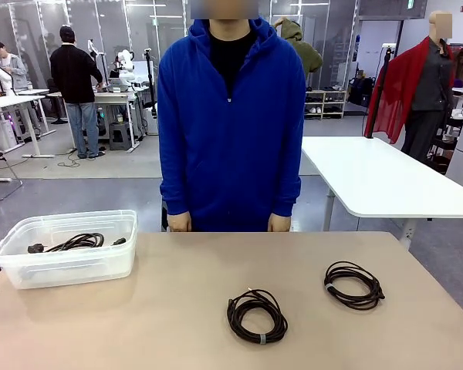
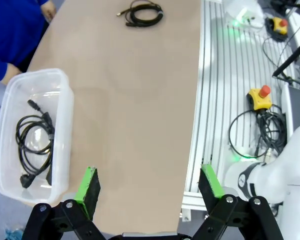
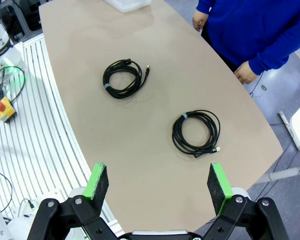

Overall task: Organize and store the cables.
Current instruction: Place the USB Extension Cable into the Organizing box.

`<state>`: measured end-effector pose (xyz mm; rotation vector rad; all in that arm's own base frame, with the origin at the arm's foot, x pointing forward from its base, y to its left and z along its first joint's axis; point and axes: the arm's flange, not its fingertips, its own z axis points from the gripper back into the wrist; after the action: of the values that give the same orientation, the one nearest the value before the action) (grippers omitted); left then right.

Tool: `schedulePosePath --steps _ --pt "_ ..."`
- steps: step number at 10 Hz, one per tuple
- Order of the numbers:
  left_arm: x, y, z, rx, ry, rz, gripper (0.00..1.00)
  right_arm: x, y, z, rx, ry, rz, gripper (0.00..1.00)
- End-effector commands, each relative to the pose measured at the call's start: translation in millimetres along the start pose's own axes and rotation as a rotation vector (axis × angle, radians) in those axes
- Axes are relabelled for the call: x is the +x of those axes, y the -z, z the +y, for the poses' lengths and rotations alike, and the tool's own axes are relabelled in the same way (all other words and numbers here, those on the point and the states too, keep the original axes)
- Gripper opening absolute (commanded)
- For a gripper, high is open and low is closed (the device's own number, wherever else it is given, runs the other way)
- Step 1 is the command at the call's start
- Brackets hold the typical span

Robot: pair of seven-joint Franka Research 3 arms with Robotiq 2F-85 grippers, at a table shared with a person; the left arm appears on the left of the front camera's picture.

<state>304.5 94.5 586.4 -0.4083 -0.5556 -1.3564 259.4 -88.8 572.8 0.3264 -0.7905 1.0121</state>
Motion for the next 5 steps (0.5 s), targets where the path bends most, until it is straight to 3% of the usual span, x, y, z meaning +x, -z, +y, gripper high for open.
schedulePosePath --steps 1,4,5 --pt "26 33 12 -0.041 0.071 0.01 1.0 0 0 0 0.0 -0.002 0.001 1.0" --pt "78 109 9 -0.165 0.189 0.009 1.0 0 0 0 0.0 -0.002 0.001 1.0" --pt "93 151 8 -0.129 0.167 0.102 1.0 0 0 0 0.0 -0.002 0.001 1.0"
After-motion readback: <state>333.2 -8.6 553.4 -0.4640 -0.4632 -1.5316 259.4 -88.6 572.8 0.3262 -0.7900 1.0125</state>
